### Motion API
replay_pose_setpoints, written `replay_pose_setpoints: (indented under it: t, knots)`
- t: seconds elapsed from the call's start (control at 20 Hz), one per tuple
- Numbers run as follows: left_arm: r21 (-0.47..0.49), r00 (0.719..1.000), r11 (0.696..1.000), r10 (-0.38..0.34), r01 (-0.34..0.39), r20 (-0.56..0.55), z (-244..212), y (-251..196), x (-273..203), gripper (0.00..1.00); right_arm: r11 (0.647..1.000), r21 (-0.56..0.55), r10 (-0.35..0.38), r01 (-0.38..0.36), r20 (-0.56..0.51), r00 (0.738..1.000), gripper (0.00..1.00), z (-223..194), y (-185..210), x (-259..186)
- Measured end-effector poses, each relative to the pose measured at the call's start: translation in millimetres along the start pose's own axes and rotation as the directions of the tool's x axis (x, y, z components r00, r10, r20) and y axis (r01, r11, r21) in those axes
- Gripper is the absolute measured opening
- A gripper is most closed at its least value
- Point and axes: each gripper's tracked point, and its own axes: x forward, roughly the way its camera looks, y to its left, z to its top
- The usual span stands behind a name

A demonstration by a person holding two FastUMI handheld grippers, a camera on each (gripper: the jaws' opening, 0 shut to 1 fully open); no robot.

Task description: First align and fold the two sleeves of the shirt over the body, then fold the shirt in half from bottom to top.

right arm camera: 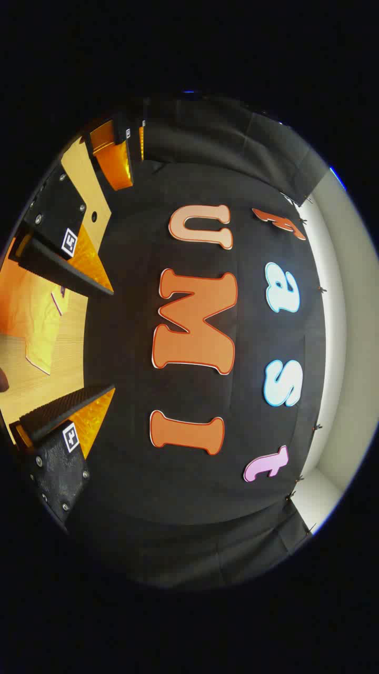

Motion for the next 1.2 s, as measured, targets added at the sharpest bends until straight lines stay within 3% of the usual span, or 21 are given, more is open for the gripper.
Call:
replay_pose_setpoints:
  t: [0.2, 0.45, 1.2]
  knots:
    - [0.022, 0.999, 1.000, 0.011, -0.010, -0.031, -12, -1, -3, 0.97, 1.000, -0.006, 0.021, -0.021, -0.016, 1.000, 0.98, -4, 3, -3]
    - [0.080, 0.998, 0.995, 0.060, -0.062, 0.029, -14, 10, -12, 0.96, 0.999, 0.008, 0.034, -0.034, -0.045, 0.998, 0.98, -14, 5, -5]
    - [0.090, 0.997, 0.993, 0.081, -0.082, 0.013, -22, 14, -35, 0.96, 0.998, 0.017, 0.062, -0.060, -0.164, 0.985, 0.98, -59, 1, 11]
